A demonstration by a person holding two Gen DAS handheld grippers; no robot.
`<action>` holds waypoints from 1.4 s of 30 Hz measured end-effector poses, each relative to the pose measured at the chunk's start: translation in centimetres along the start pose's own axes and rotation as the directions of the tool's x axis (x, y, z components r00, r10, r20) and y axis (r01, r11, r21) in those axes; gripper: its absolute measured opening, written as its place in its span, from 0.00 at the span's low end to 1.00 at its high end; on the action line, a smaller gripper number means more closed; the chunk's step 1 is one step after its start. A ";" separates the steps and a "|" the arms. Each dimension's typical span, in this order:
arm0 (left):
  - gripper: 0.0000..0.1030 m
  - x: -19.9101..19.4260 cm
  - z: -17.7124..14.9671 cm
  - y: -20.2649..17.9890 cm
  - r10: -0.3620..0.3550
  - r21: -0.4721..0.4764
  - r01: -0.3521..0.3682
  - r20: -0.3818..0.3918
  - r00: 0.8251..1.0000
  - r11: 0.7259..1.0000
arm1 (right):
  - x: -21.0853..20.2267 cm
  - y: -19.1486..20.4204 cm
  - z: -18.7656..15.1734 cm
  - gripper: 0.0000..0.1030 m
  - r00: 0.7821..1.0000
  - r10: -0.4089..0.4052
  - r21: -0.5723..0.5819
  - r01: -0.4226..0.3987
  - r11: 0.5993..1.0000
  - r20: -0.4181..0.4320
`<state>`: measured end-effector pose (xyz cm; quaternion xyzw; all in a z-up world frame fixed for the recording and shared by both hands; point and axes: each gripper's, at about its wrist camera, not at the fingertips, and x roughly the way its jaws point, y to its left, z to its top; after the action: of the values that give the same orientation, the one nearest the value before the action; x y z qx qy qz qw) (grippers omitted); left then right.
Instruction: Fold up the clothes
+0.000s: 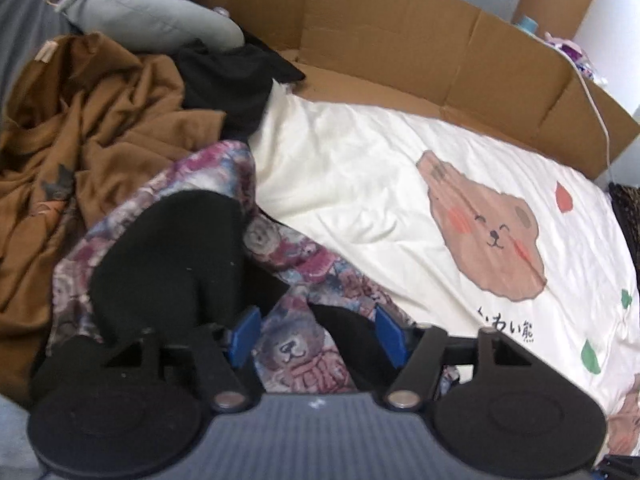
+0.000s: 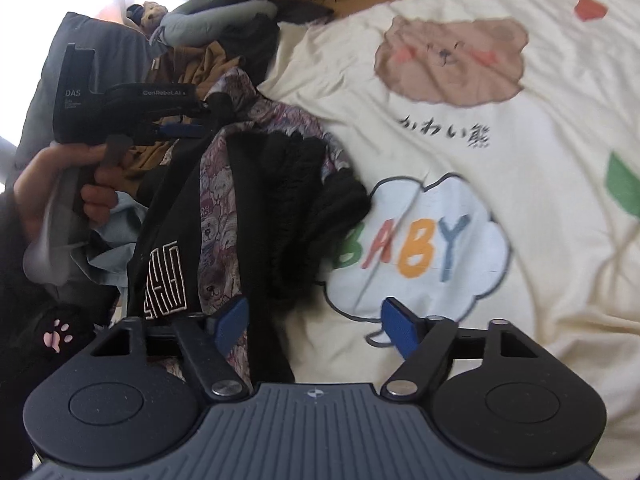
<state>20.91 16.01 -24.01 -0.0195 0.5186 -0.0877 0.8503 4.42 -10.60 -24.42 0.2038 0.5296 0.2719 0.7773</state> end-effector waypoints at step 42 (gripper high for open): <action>0.05 -5.5 -10.8 6.4 -0.067 -0.281 0.094 0.104 0.992 0.955 | 10.1 0.4 3.1 0.17 0.992 0.121 0.156 -0.115 0.981 -0.028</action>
<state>9.76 23.90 -24.96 -0.1672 0.4844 -0.0453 0.8575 10.20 -3.93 -30.27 0.2891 0.5505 0.2795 0.7316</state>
